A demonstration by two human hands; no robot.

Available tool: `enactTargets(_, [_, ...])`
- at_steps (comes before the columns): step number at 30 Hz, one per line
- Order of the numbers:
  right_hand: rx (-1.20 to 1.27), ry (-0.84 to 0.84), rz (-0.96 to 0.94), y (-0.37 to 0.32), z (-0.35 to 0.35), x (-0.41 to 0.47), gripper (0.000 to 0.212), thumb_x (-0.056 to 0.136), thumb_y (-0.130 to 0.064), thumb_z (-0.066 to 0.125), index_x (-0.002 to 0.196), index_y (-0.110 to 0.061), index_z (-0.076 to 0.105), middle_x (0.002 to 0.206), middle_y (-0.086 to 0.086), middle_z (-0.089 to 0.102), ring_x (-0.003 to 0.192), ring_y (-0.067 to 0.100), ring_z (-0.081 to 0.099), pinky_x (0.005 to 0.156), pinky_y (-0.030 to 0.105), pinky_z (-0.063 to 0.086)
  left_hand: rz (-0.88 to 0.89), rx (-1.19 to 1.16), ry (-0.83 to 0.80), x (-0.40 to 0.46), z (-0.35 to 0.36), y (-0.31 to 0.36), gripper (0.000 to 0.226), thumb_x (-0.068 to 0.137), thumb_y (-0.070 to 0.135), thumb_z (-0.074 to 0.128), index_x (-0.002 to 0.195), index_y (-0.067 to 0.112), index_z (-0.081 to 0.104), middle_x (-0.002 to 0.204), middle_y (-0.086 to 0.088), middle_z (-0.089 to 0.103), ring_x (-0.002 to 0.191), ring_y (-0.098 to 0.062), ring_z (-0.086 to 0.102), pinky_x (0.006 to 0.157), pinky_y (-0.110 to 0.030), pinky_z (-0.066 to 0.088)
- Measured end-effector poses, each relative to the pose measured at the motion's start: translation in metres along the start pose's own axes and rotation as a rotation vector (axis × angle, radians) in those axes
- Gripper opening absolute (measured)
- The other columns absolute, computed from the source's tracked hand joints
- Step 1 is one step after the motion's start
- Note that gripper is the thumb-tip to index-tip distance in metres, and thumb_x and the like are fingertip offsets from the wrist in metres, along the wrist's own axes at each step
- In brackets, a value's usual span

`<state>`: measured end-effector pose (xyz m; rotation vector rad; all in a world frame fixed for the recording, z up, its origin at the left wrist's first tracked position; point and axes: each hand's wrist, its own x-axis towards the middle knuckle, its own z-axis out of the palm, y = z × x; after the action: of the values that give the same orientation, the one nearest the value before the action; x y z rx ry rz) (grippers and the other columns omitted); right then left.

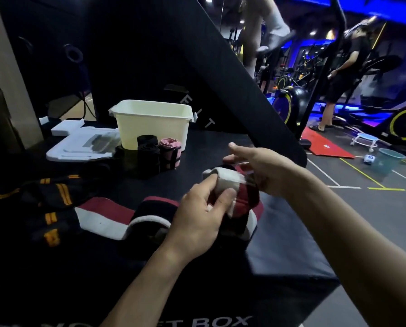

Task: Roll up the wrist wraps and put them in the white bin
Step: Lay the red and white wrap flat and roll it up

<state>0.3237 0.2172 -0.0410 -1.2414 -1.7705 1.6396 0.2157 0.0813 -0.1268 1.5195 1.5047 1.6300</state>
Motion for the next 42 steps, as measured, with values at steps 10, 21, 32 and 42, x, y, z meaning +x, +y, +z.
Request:
enactTargets(10, [-0.163, -0.138, -0.031, 0.065, 0.002, -0.001, 0.046, 0.094, 0.002, 0.053, 0.133, -0.021, 0.061, 0.070, 0.006, 0.065, 0.052, 0.015, 0.057, 0.050, 0.025, 0.045, -0.286, -0.583, -0.103, 0.000, -0.035, 0.014, 0.032, 0.107, 0.021, 0.046, 0.121, 0.005, 0.070, 0.117, -0.031, 0.069, 0.103, -0.037, 0.066, 0.098, -0.057, 0.051])
enactTargets(21, [-0.913, 0.144, 0.037, 0.089, -0.023, -0.002, 0.067, 0.079, -0.071, 0.069, 0.100, -0.008, 0.071, 0.073, 0.001, 0.070, 0.063, 0.017, 0.065, 0.055, 0.024, 0.053, -0.279, 0.377, 0.193, 0.010, -0.063, 0.002, 0.036, 0.104, 0.011, 0.050, 0.130, 0.035, 0.060, 0.113, 0.004, 0.069, 0.099, -0.016, 0.064, 0.087, -0.029, 0.047])
enactTargets(32, [-0.408, 0.185, -0.129, 0.075, -0.034, 0.003, 0.024, 0.089, -0.017, 0.067, 0.111, -0.025, 0.071, 0.068, 0.001, 0.069, 0.045, 0.014, 0.052, 0.045, 0.025, 0.048, -0.349, 0.888, 0.039, -0.002, -0.053, 0.017, 0.048, 0.077, 0.063, 0.071, 0.109, 0.038, 0.045, 0.103, 0.004, 0.045, 0.091, -0.030, 0.060, 0.083, -0.039, 0.049])
enactTargets(42, [-0.481, -0.312, 0.259, 0.061, -0.044, 0.003, 0.037, 0.097, -0.018, 0.040, 0.092, -0.002, 0.073, 0.088, 0.016, 0.075, 0.072, 0.029, 0.070, 0.062, 0.033, 0.058, -0.256, 0.823, 0.228, 0.011, -0.070, 0.004, 0.036, 0.090, 0.067, 0.058, 0.088, 0.031, 0.057, 0.098, 0.008, 0.049, 0.083, -0.026, 0.062, 0.075, -0.040, 0.053])
